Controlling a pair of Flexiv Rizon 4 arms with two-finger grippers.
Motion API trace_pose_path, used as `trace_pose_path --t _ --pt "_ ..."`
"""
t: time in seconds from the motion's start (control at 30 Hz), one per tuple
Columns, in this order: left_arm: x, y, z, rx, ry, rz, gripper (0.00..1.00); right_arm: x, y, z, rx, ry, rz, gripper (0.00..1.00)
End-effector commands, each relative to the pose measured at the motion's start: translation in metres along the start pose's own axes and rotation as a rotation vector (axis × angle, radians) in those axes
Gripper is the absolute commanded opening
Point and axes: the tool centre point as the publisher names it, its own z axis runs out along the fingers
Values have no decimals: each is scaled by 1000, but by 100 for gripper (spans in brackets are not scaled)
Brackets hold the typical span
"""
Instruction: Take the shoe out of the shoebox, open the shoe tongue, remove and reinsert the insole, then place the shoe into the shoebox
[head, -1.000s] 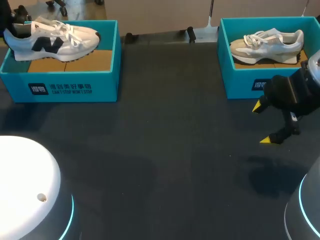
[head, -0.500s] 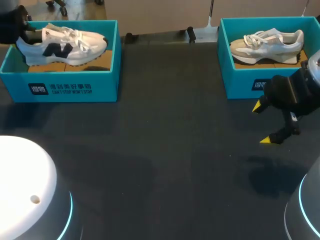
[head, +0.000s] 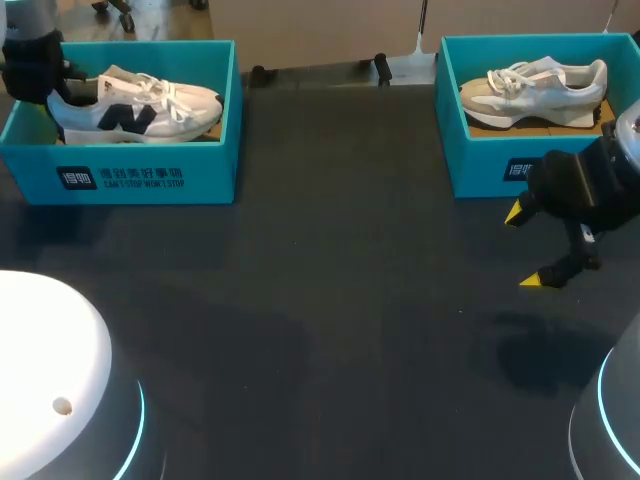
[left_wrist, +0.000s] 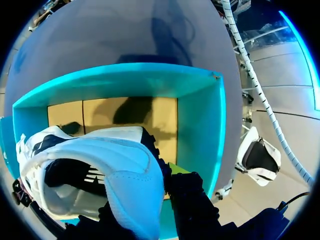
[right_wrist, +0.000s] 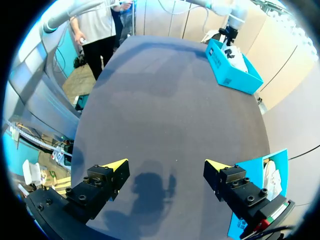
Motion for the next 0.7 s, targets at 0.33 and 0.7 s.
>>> trace_pose_path --t 0.33,0.7 --pt "2 -18 14 43 3 2 0 0 0 2 3 -1 0 100" --pt "3 -33 25 66 8 -16 0 0 0 2 3 -1 0 100"
